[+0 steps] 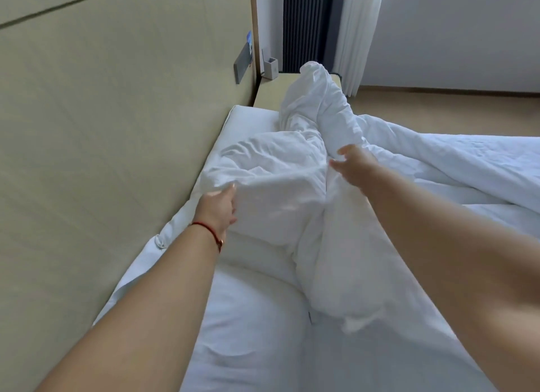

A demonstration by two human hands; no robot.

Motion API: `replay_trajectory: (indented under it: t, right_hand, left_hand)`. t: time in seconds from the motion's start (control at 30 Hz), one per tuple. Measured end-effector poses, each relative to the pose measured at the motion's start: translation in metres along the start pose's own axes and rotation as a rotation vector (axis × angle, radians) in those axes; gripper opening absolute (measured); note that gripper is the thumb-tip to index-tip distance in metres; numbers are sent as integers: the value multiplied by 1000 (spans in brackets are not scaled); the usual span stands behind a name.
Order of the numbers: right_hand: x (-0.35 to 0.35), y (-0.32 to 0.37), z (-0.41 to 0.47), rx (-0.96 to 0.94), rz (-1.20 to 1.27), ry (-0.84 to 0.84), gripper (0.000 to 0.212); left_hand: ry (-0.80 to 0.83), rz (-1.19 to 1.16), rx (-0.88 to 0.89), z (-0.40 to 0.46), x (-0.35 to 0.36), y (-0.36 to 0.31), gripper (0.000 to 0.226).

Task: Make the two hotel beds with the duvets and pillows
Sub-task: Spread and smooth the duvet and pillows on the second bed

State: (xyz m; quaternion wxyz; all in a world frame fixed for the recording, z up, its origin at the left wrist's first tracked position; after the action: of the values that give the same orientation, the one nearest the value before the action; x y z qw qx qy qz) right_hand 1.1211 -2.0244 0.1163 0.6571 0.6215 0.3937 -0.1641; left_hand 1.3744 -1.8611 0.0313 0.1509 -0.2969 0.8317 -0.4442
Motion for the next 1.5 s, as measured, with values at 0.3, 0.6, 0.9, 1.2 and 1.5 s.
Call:
replay_trajectory:
  t: [0.3, 0.6, 0.9, 1.2, 1.5]
  right_hand:
    - [56, -115, -123, 415, 62, -207, 103]
    - [84, -254, -130, 837, 474, -245, 104]
    - [88, -196, -88, 635, 878, -347, 28]
    - [-59, -37, 32, -50, 1116, -549, 43]
    - [97, -133, -76, 169, 353, -354, 52]
  left_hand:
    - [107, -83, -102, 22, 35, 71, 100]
    - [-44, -224, 136, -1, 24, 47, 32]
    - [31, -289, 9, -37, 0, 37, 29]
    - [178, -322, 218, -17, 7, -75, 24]
    - [-146, 98, 71, 62, -16, -5, 96]
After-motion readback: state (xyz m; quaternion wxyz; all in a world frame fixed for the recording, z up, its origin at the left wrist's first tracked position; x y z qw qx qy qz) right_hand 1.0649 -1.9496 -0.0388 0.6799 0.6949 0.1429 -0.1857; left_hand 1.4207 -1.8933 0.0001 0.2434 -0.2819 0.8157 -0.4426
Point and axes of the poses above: each hand's wrist, its own z-axis towards the middle knuckle, its own x-axis out of the palm, y = z × x, the point moved 9 cm from there along z, towards the middle knuckle, and after that the axes turned 10 degrees about -x, right-handed, at the moved point
